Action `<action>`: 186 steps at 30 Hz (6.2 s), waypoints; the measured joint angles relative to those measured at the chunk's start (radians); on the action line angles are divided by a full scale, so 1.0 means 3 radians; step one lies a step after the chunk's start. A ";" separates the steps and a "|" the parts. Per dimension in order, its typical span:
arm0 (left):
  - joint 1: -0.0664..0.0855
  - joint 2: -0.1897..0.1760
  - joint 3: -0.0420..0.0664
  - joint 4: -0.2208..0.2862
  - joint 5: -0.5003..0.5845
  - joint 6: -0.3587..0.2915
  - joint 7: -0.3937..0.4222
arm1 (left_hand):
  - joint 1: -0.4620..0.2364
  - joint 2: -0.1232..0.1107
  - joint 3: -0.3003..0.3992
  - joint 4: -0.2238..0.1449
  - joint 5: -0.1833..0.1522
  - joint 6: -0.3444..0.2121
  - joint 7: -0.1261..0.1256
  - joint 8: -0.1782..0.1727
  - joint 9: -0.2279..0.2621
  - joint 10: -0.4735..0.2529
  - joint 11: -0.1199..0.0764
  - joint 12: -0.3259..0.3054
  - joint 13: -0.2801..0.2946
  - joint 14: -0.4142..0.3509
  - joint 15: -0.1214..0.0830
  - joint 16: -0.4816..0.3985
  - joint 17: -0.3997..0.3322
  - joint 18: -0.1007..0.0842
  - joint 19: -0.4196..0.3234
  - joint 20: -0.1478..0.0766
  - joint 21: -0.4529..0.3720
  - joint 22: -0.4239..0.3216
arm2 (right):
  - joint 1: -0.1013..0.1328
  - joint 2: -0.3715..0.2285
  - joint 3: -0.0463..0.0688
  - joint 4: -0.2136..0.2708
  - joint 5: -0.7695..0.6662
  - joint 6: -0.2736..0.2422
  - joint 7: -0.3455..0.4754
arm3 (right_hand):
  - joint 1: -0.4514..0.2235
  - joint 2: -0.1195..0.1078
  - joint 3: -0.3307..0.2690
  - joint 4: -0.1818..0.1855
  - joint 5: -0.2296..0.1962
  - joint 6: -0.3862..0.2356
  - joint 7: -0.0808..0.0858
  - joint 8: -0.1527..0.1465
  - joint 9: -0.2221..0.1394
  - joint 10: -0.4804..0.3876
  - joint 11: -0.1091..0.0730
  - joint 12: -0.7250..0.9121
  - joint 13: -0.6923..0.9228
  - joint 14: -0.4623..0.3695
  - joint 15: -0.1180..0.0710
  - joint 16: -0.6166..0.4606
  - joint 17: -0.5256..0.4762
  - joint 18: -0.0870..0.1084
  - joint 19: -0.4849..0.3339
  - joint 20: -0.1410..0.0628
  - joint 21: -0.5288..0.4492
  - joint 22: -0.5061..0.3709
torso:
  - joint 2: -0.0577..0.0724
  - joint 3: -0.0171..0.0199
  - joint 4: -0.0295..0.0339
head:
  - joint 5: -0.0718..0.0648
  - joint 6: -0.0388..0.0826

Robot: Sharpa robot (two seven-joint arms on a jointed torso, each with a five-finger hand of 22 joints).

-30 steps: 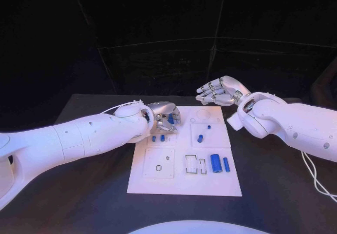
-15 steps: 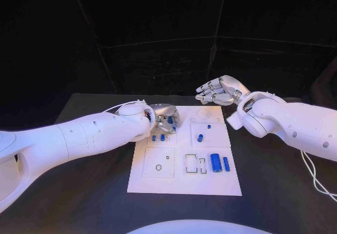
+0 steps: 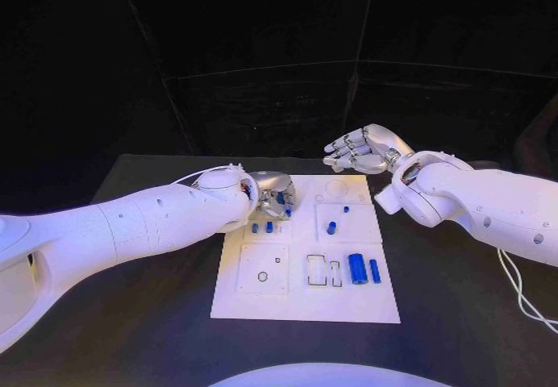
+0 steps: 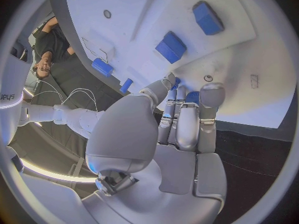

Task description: Assemble the parts on the task board

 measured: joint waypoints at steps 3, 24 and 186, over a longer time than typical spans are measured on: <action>0.0001 0.0008 0.0001 -0.0002 -0.0002 0.0017 -0.0001 | -0.0018 0.0018 0.0022 0.0004 0.0000 0.0044 -0.0012 -0.0003 -0.0008 0.0040 -0.0005 0.0000 -0.0017 0.0009 -0.0009 0.0009 -0.0001 0.0000 0.0004 -0.0004 0.0027 0.0028 | 0.0000 0.0002 0.0000 -0.0001 0.0000 0.0001 0.0000 | 0.0000 0.0000 0.0000 0.0000 0.0000 0.0000 0.0000 0.0000 0.0000 0.0000 0.0000 0.0000 -0.0001 0.0000 0.0000 0.0000 0.0000 0.0000 0.0000 0.0000 0.0000 0.0000 | 0.0000 0.0000 0.0000 | 0.0000 -0.0003; 0.0007 0.0064 0.0008 -0.0083 0.0006 0.0078 0.0001 | 0.0054 0.0152 0.0210 -0.0064 -0.0002 0.0213 0.0001 -0.0072 -0.0063 0.0375 -0.0052 0.0027 -0.0087 0.0024 -0.0025 0.0065 0.0010 -0.0051 0.0088 -0.0028 0.0249 0.0285 | 0.0000 0.0013 0.0000 -0.0006 0.0000 0.0009 0.0001 | -0.0013 0.0013 0.0000 0.0000 0.0000 0.0000 0.0000 0.0000 0.0000 0.0000 0.0000 0.0000 -0.0002 0.0000 0.0000 -0.0012 -0.0004 0.0000 0.0000 0.0000 0.0000 -0.0002 | 0.0000 -0.0001 0.0001 | 0.0009 -0.0008; -0.0053 -0.1159 0.0180 0.0736 0.3215 -0.0301 0.1148 | -0.0139 0.0065 0.0151 0.0063 -0.0015 0.0242 0.0125 -0.0479 -0.0280 0.0445 0.0031 -0.0041 -0.0303 -0.0245 0.0041 -0.0214 -0.0669 0.0055 -0.0462 0.0054 -0.0700 -0.0582 | -0.0086 -0.0256 0.0000 0.0128 -0.2486 0.0483 -0.0684 | 0.0180 -0.0204 0.0670 -0.0352 -0.0322 0.0660 -0.0244 -0.0139 -0.0010 0.0794 -0.0332 -0.0619 -0.0001 0.1281 -0.0472 0.2096 0.1605 0.0000 0.1146 -0.0564 0.1443 0.0863 | -0.0005 -0.0002 -0.0004 | -0.0141 0.0068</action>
